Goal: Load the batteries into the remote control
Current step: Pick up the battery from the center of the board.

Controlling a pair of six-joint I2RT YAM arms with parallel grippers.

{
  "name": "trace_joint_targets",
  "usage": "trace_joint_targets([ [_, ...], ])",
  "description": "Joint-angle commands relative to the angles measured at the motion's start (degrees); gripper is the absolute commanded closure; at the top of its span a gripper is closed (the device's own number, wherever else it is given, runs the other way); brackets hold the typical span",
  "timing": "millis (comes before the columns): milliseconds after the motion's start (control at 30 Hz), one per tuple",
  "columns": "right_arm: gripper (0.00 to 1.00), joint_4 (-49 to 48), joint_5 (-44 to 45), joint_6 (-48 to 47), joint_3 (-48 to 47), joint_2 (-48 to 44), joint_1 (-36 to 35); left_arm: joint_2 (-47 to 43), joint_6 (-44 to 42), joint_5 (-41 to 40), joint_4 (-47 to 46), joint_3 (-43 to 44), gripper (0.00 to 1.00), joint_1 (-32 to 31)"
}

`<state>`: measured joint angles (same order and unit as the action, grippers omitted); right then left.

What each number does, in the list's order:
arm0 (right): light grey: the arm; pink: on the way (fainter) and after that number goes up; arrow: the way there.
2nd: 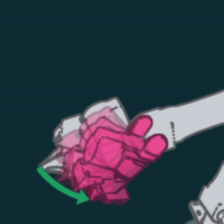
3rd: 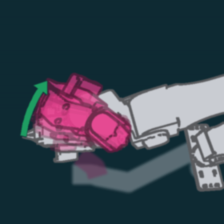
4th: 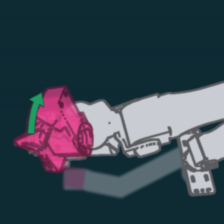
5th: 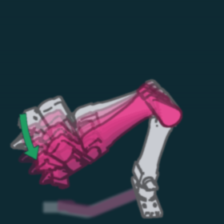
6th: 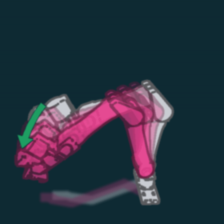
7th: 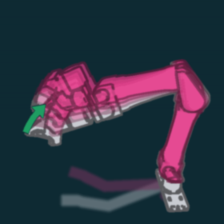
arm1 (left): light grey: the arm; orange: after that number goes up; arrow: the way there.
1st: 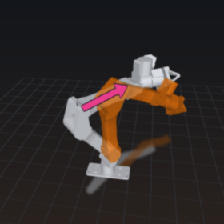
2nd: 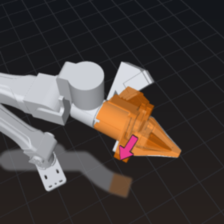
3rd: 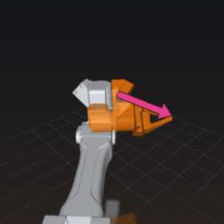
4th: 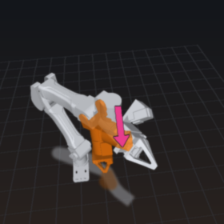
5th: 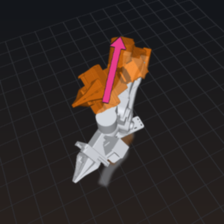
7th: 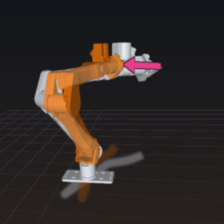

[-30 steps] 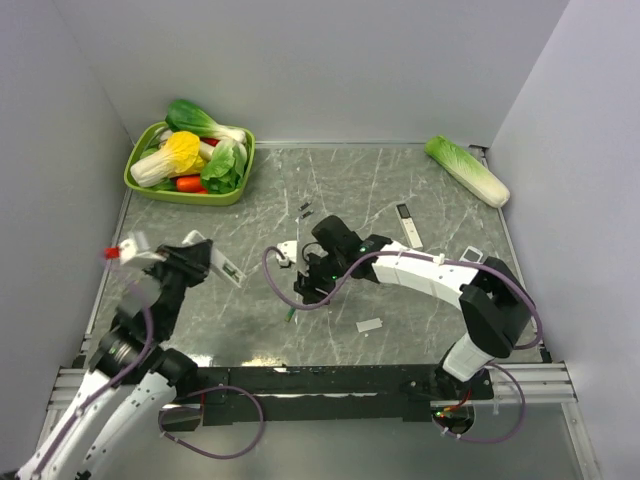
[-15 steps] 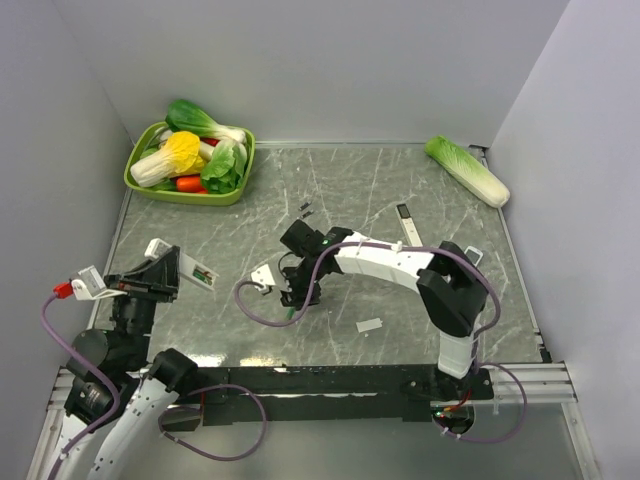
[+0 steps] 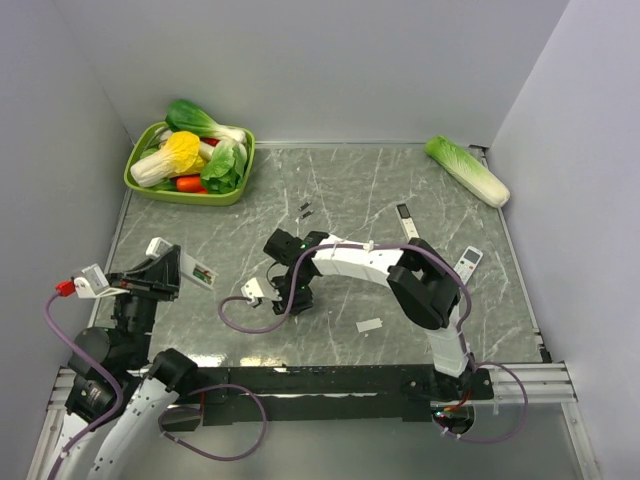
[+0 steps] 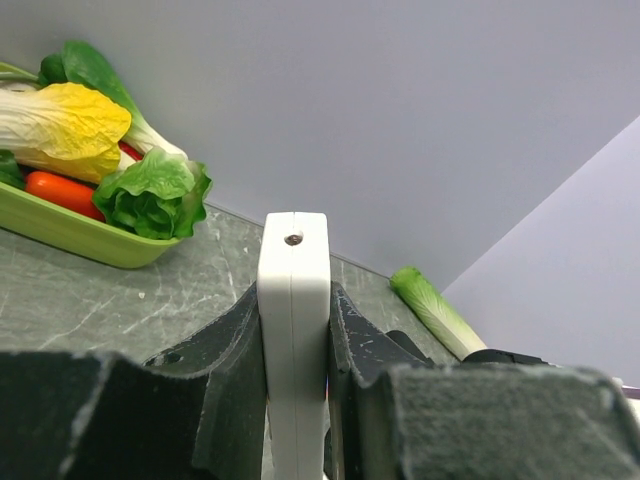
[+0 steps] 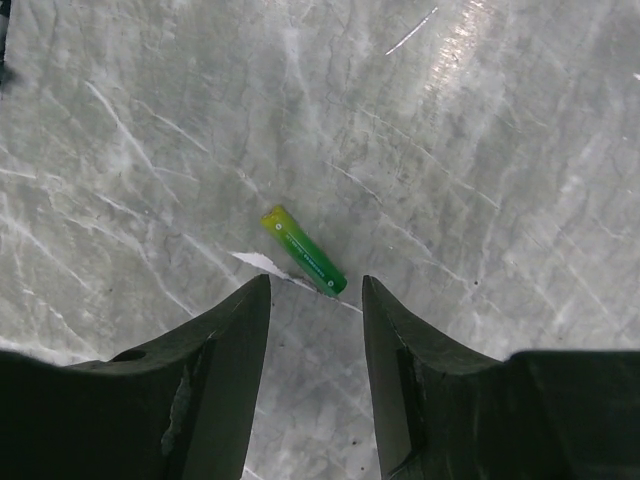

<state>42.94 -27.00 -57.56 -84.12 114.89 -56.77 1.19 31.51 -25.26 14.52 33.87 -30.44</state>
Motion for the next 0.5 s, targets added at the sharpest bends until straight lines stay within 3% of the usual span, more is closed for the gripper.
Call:
trace_joint_targets([
  [0, 0.51, 2.85, 1.16, -2.21, -3.33, 1.91, -1.06, 0.92, -1.10, 1.08, -1.52, 0.50, 0.98, 0.11],
  [467, 0.59, 0.48, 4.50, 0.25, -1.05, 3.94, -2.38, 1.27, -0.66, 1.26, -1.16, 0.32, 0.99, 0.20],
])
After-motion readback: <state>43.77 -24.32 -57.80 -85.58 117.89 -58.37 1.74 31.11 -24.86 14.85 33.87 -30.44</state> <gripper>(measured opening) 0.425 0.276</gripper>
